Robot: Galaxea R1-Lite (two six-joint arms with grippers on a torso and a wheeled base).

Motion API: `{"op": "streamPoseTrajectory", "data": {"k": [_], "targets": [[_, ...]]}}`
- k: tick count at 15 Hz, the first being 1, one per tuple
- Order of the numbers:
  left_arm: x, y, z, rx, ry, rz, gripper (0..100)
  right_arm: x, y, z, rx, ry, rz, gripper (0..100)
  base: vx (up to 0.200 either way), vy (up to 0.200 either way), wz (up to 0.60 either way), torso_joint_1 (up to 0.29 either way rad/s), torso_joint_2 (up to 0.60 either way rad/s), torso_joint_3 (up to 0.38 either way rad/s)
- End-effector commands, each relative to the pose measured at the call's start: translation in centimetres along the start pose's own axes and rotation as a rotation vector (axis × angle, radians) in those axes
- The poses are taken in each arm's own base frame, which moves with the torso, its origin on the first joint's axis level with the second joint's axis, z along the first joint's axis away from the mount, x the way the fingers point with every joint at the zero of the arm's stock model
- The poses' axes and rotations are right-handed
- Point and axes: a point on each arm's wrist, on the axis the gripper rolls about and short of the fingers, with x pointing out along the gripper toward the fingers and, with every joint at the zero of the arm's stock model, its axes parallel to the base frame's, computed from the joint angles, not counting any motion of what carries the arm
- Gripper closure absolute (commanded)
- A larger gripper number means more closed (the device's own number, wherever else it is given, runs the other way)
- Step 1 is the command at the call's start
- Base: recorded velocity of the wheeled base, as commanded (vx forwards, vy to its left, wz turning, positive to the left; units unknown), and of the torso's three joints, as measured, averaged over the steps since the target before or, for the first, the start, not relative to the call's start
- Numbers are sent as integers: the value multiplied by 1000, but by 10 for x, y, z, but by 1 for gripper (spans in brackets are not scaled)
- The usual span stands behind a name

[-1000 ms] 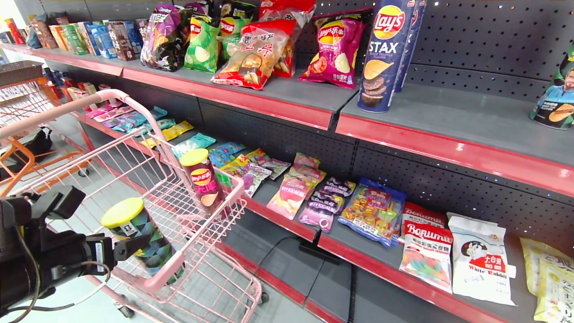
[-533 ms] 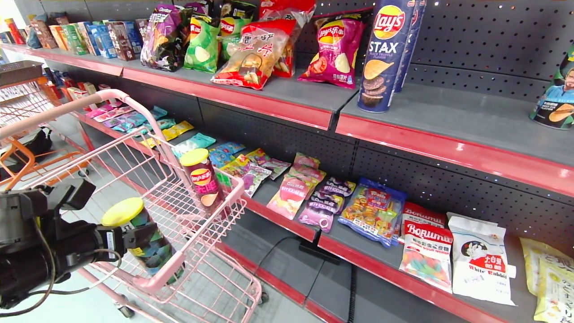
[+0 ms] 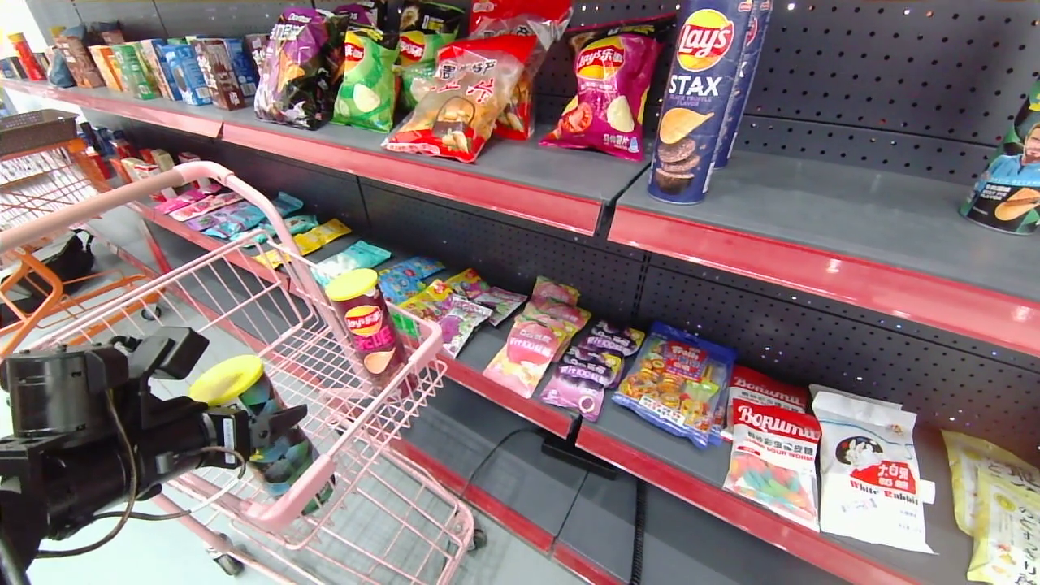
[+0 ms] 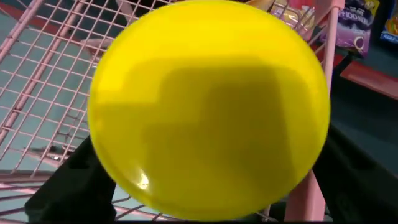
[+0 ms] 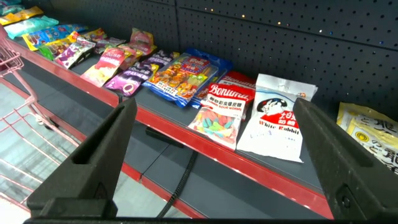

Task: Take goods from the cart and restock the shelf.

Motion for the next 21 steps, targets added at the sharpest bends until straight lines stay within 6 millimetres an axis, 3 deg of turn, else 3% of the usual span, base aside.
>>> {"op": "streamPoseTrajectory", "data": {"k": [1,3,4,8,12,13,16,17,19,20,21], "targets": [[9,2,-8,8,32,-13,0,0,0,0,-1,1,0,0,0,0,0,0,0,0],[14,4,-9,28,26,-16,0,0,0,0,-1,1,-1,0,0,0,0,0,0,0],[17,5,-9,47,14,-16,100,0,0,0,-1,1,0,0,0,0,0,0,0,0],[23,6,-7,64,-31,-15,100,0,0,0,-1,1,0,0,0,0,0,0,0,0],[13,7,3,59,-87,13,100,0,0,0,-1,1,0,0,0,0,0,0,0,0],[-8,2,34,47,-230,31,100,0,0,0,-1,1,0,0,0,0,0,0,0,0],[-47,3,87,47,-384,89,100,0,0,0,-1,1,0,0,0,0,0,0,0,0],[-80,-3,121,1,-463,97,100,0,0,0,-1,1,0,0,0,0,0,0,0,0],[-131,-20,140,-9,-508,90,100,0,0,0,-2,1,0,0,0,0,0,0,0,0],[-159,-31,135,-1,-517,80,100,0,0,0,-4,1,0,0,0,0,0,0,0,0],[-170,-36,132,3,-523,77,100,0,0,0,-4,1,0,0,0,0,0,0,0,0]]}}
